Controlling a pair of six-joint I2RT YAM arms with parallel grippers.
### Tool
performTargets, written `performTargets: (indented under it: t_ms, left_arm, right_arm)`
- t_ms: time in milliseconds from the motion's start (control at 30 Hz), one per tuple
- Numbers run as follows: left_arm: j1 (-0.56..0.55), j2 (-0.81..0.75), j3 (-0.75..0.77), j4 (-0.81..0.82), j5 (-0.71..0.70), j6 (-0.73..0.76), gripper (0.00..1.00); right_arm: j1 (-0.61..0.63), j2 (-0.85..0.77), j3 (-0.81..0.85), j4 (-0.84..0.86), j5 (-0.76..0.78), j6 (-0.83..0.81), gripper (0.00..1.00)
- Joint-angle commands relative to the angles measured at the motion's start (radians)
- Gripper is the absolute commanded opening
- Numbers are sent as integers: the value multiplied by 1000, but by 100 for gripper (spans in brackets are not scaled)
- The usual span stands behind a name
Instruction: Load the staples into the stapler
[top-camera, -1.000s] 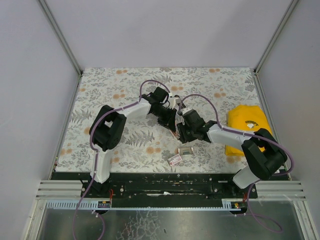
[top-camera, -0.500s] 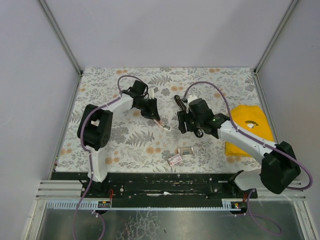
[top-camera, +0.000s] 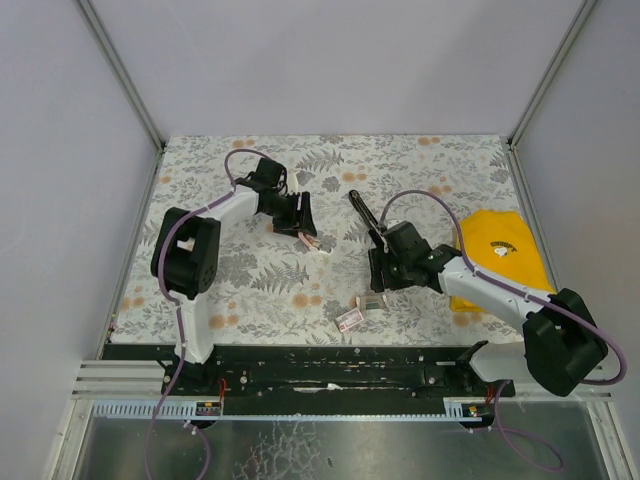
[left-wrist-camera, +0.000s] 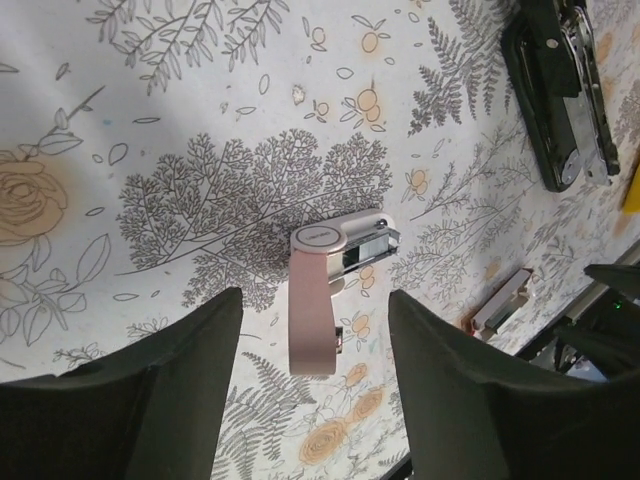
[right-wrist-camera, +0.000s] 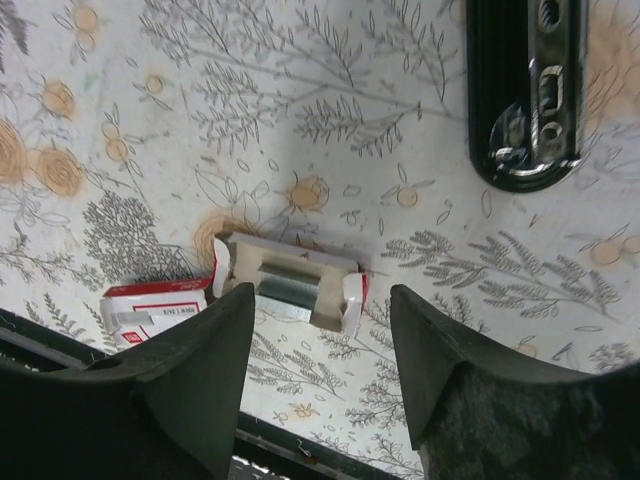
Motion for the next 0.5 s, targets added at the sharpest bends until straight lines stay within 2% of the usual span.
performTargets:
  t_ms: [0, 133, 267, 367, 467]
  left_arm:
    - [2, -39, 23, -2, -67, 11, 64]
    - [-1, -113, -9, 48, -148, 28, 70]
    - [-31, -263, -130, 204, -213, 41, 70]
    - [-125, -375, -208, 297, -234, 109, 69]
    - [-244, -410, -235, 312, -194, 186, 66]
  right_arm:
    - [0, -44, -60, 35, -64, 90, 62]
    - [0, -90, -104, 51, -68, 130, 61]
    - [-18, -133, -112, 36, -22, 133, 61]
    - [-88, -161, -126, 32, -60, 118, 60]
    - [-169, -194, -147, 35, -109, 96, 60]
